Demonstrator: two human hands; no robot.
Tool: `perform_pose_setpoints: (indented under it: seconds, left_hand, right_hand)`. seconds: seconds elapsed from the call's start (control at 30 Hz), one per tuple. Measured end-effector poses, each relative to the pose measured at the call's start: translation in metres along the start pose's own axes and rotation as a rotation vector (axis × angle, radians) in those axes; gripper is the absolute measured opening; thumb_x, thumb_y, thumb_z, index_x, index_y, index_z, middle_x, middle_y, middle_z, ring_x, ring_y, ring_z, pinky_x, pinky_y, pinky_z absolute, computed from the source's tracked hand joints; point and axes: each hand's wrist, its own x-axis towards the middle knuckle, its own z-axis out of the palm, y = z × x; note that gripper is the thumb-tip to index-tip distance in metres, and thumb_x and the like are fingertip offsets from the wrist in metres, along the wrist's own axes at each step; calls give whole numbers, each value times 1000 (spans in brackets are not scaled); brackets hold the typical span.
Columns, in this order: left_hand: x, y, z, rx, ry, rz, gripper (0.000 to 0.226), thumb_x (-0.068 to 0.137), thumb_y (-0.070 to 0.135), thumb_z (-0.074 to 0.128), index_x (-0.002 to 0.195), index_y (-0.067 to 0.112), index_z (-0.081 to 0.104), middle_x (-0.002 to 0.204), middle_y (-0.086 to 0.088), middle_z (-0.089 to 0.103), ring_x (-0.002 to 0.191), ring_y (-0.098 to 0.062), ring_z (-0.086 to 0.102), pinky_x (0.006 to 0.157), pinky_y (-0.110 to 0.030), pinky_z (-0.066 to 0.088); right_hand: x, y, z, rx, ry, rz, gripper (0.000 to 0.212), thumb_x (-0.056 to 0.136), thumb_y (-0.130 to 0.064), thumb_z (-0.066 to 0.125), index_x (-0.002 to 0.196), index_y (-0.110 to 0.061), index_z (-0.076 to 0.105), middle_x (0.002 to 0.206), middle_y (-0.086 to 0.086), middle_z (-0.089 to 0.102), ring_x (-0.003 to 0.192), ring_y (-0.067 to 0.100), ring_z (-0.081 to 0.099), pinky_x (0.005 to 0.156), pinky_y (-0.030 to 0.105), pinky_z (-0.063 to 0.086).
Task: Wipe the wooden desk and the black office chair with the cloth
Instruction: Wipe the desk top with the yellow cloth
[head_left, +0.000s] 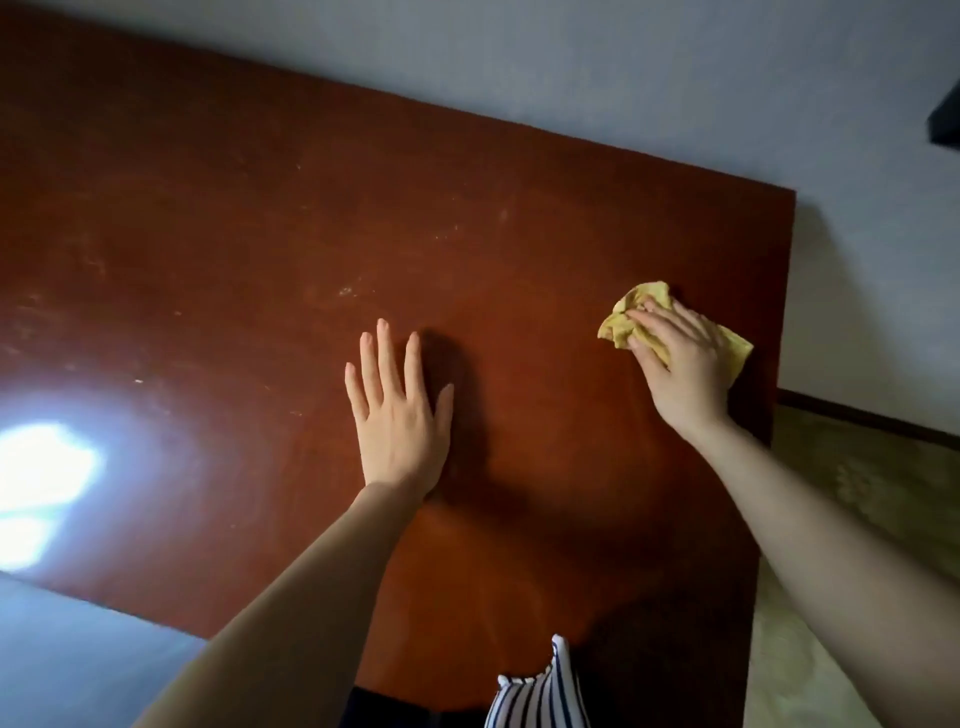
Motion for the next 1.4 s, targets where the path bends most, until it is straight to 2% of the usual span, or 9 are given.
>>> perform_pose_setpoints:
  seconds: [0.17,0.37,0.43,0.7,0.83,1.0,1.23,1.3,1.4]
  left_hand:
    - [21,0,9,-69,113,87,52,99,36,32,144,11,31,155,-20,20,144,-36,14,117,-49,6]
    - [32,4,12,-41,63,-12,58,98,39,28,148,12,21,158,-15,14,147,-31,7,116,-53,3]
    - [32,2,14,-21,42,-26,60,98,41,24,150,11,19,159,-14,12,147,-30,4,117,-52,2]
    - [36,0,17,-7,33,-63,57,100,37,16,151,13,14,159,-13,9,147,-28,3,117,-48,-3]
    - [39,-1,16,-12,30,-73,57,100,35,13,152,13,12,160,-12,8,148,-26,0,117,-43,-8]
    - [38,0,17,-22,49,-81,57,99,35,14,153,14,11,160,-11,6,148,-24,-1,118,-41,-9]
    - [37,0,14,-37,70,-91,60,97,36,19,152,13,15,160,-12,7,148,-25,0,117,-41,-10]
    - [36,1,14,-46,72,-95,60,97,36,20,152,12,16,160,-12,7,148,-24,0,117,-41,-9]
    - [34,2,14,-63,72,-93,61,96,36,22,151,11,17,160,-12,8,148,-24,0,117,-42,-8]
  right_hand:
    - [56,-16,12,-108,-12,131,35,96,-25,52,131,-22,53,146,-2,44,141,25,27,113,45,14]
    - [120,-53,26,-202,-47,270,46,102,-28,36,147,-31,27,156,-2,24,147,21,8,117,44,3]
    - [133,-65,34,-234,-69,264,47,102,-30,34,147,-34,25,158,-5,18,147,20,5,117,45,1]
    - [128,-124,65,-262,-175,-76,46,101,-34,35,146,-39,28,157,-10,20,146,18,9,117,41,2]
    - [89,-135,72,-221,-195,-275,44,100,-33,40,143,-36,37,153,-8,31,144,19,19,116,40,6]
    - [37,-108,60,-150,-237,-593,41,94,-32,45,134,-30,53,141,-5,50,136,20,39,114,42,20]
    - [14,-21,10,-167,-454,-964,43,94,-30,41,135,-29,51,145,-6,44,138,15,33,116,39,18]
    - [21,8,-4,-164,-460,-916,45,92,-28,42,136,-29,49,145,-6,41,138,15,30,116,38,17]
    - [45,43,-22,-85,-396,-620,46,92,-28,44,139,-31,41,145,-9,38,138,16,30,115,36,16]
